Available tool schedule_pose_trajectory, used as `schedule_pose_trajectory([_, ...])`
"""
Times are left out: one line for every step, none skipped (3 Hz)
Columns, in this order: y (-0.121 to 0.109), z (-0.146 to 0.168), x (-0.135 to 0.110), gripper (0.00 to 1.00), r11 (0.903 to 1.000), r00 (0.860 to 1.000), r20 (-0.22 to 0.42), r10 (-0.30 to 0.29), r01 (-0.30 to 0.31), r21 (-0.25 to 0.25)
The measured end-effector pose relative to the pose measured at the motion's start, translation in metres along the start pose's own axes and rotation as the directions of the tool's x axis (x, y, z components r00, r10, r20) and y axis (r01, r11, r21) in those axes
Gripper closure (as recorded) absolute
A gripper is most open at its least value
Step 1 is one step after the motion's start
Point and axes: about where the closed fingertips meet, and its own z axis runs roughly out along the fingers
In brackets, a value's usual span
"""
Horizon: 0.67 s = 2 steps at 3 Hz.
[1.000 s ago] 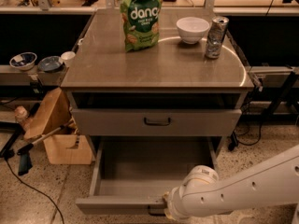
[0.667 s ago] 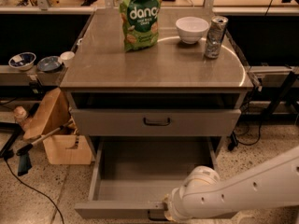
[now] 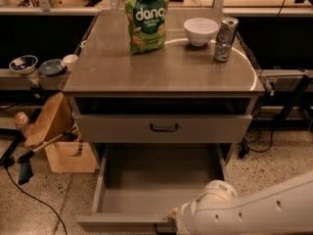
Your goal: Open middle drawer
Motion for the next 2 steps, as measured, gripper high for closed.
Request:
schedule_pose_trajectory([0.0347, -0.0598, -0.0308, 0.00, 0.9996, 0.998, 0.062, -0.019, 0.018, 0.023])
schedule_pose_trajectory([0.0347, -0.0598, -0.0308, 0.00, 0.9996, 0.998, 0.062, -0.019, 0.018, 0.023])
